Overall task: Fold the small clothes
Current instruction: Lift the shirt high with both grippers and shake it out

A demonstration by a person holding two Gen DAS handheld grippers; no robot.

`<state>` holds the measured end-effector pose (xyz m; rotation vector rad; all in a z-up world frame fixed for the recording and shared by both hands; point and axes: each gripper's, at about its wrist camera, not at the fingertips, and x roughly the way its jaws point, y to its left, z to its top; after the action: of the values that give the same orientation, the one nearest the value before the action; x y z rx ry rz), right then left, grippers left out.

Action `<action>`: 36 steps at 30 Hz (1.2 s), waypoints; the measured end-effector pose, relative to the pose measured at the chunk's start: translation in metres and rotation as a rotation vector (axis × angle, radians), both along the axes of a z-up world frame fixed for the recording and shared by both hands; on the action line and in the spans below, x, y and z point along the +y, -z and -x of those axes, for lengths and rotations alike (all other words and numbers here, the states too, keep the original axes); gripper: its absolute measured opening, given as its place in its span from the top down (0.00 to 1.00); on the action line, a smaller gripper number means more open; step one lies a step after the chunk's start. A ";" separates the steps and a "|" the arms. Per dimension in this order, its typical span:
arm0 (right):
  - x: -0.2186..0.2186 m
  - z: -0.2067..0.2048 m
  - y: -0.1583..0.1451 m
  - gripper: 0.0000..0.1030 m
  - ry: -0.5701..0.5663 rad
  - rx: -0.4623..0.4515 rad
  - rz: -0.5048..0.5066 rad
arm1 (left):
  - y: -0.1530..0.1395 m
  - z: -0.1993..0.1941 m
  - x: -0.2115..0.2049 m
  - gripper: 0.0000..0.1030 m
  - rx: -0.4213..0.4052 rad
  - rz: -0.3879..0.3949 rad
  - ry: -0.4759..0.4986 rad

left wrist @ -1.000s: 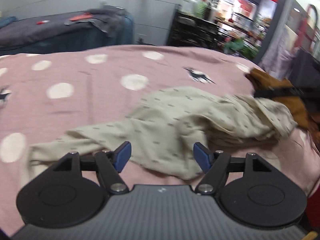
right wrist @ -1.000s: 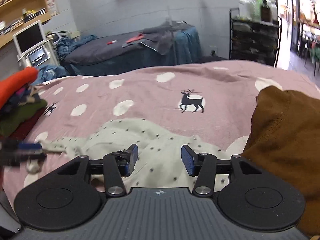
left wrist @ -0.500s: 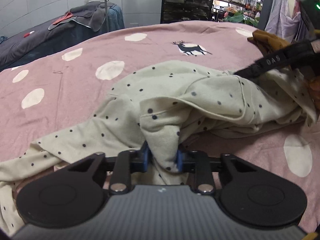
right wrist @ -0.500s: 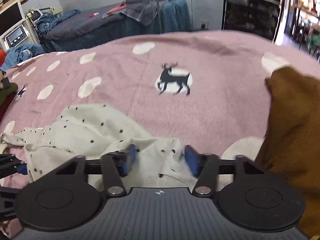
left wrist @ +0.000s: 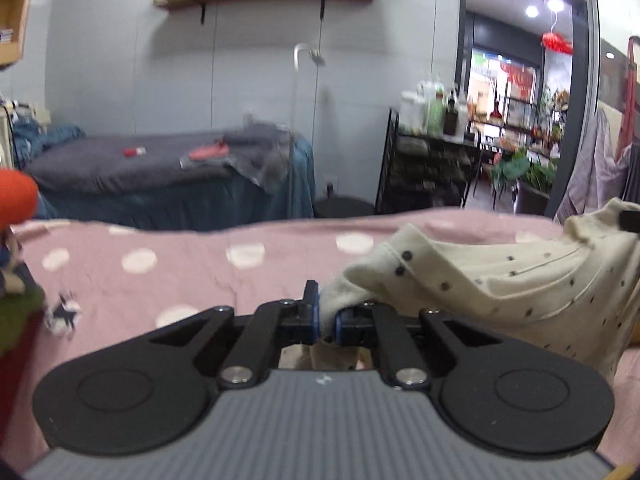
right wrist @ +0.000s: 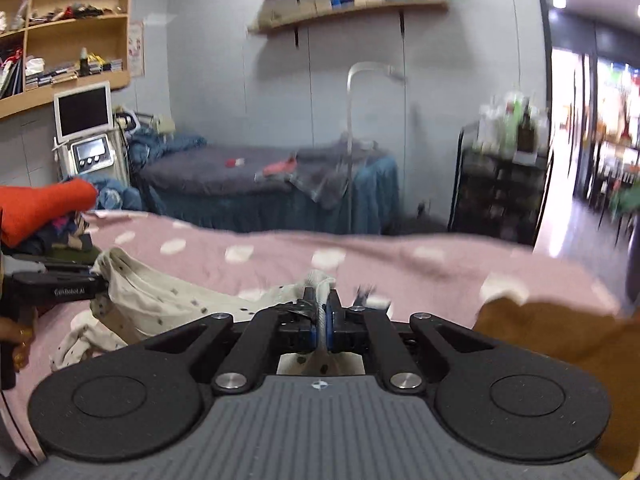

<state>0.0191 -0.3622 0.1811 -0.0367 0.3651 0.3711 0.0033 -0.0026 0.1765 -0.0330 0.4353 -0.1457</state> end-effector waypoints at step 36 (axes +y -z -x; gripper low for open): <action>-0.022 0.098 -0.083 0.94 -0.016 -0.380 -0.147 | 0.044 -0.027 -0.093 0.16 0.002 -0.224 0.818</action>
<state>-0.0788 -0.3847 0.2644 0.0334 -0.0379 0.3964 0.0300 -0.0952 0.1326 0.3700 0.4452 -0.9001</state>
